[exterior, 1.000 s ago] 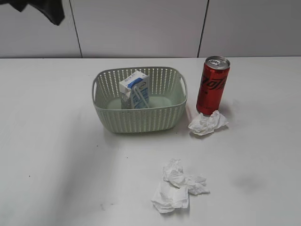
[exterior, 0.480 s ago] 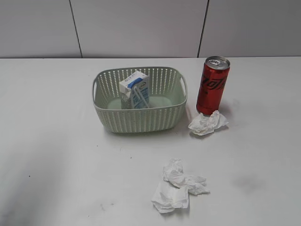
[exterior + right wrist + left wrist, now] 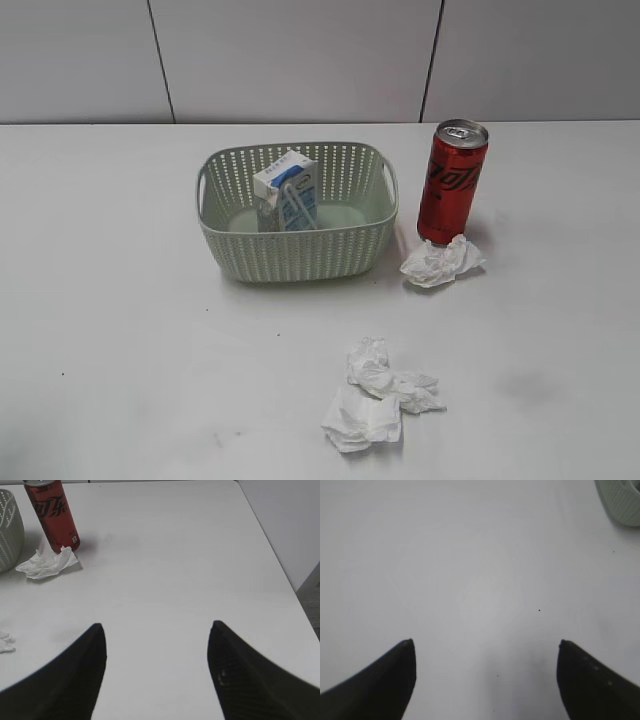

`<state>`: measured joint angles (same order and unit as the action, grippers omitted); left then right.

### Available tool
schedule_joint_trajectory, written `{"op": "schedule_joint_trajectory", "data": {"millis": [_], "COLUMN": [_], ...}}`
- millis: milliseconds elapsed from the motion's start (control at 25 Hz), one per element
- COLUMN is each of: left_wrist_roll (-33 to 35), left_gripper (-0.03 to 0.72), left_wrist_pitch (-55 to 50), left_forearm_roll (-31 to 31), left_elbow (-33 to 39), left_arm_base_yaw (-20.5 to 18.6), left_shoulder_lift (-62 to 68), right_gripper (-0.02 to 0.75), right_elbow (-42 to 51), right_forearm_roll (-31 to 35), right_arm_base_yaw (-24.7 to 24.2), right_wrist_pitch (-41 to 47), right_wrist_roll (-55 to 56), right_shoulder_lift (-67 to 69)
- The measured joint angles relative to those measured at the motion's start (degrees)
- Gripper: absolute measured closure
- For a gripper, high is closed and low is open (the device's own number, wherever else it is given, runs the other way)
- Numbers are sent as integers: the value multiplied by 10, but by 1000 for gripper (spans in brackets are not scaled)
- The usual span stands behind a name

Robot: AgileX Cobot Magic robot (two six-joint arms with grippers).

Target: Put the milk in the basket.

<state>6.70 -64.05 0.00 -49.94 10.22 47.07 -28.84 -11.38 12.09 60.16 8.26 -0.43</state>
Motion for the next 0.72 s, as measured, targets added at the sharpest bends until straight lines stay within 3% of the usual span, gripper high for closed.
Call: {"op": "schedule_joint_trajectory", "data": {"millis": [440,720], "left_wrist_roll": [-1,3], "left_gripper": [25,40], "left_wrist_pitch": [27,35], "left_forearm_roll": [0,0], "left_elbow": [161,210], "left_arm_base_yaw": [0,0], "left_shoulder_lift": [-228,-263], "right_gripper": [239,239], "right_elbow": [0,0], "right_forearm_roll": [0,0], "right_arm_base_yaw": [0,0], "right_wrist_pitch": [0,0], "right_wrist_roll": [0,0], "right_shoulder_lift": [0,0]}}
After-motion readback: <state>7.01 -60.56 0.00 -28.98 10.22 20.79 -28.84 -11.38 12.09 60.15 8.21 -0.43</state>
